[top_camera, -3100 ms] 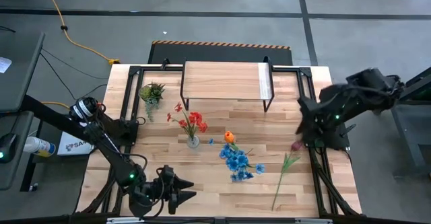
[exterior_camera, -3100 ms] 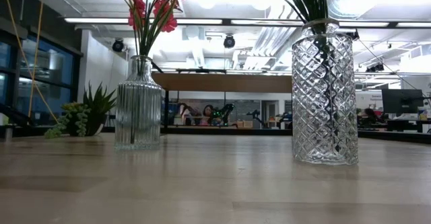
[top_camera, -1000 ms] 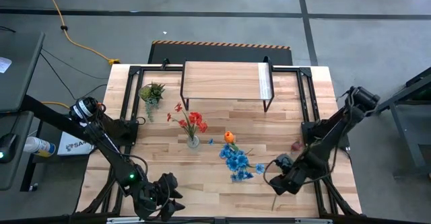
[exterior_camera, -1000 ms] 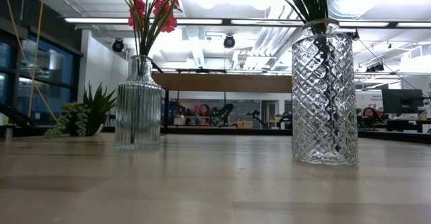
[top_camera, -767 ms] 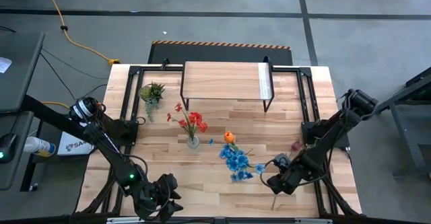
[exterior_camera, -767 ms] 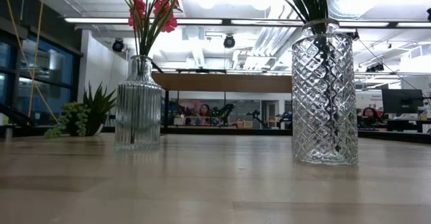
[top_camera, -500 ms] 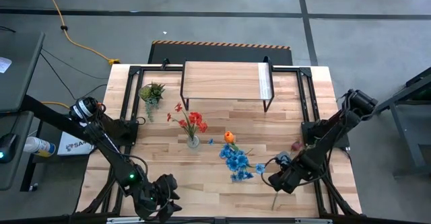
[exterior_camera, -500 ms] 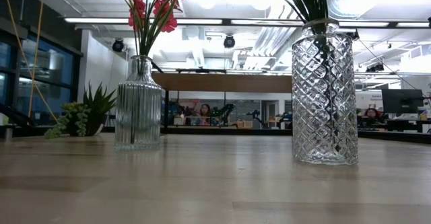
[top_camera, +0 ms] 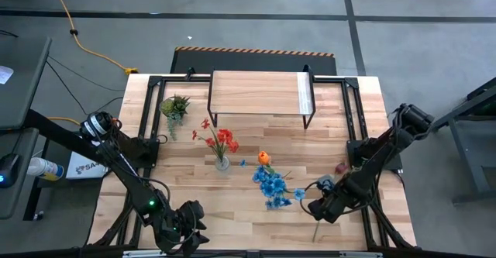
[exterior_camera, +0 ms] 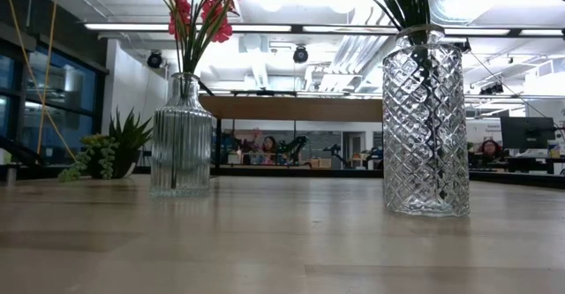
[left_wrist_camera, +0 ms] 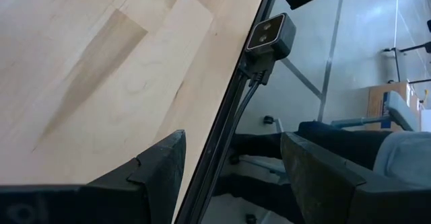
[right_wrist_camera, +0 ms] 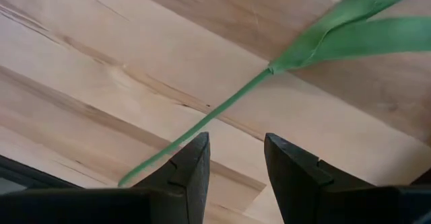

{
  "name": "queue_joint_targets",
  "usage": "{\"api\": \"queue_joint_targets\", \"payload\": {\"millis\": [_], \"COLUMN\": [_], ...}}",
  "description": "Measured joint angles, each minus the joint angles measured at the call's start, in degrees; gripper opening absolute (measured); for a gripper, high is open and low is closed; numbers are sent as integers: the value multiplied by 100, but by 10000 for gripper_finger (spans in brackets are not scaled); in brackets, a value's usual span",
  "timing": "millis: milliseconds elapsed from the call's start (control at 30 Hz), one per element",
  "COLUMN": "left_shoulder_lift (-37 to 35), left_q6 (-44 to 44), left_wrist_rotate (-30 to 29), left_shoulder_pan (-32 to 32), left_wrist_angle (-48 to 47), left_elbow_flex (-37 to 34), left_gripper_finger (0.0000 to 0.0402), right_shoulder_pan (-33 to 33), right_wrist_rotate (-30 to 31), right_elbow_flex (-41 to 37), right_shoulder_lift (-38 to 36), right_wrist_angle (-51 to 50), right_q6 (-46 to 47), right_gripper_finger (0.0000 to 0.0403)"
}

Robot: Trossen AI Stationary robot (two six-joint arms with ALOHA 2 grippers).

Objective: Pick and place flowers into a vace then onto a shelf
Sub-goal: Put the dark red flower into the left transparent vase

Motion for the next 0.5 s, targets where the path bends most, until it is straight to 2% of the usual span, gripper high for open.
{"api": "queue_joint_targets", "payload": {"millis": [500], "left_shoulder_lift": [0], "left_q6": [66], "left_wrist_rotate": [22], "left_shoulder_pan": [0], "left_wrist_angle": [-130], "left_elbow_flex": [0], "left_gripper_finger": [278], "right_shoulder_pan": [-170], "right_wrist_rotate": [-31], "right_elbow_flex": [0], "right_shoulder_lift": [765], "right_wrist_angle": [653], "right_q6": [14], "right_gripper_finger": [134]}}
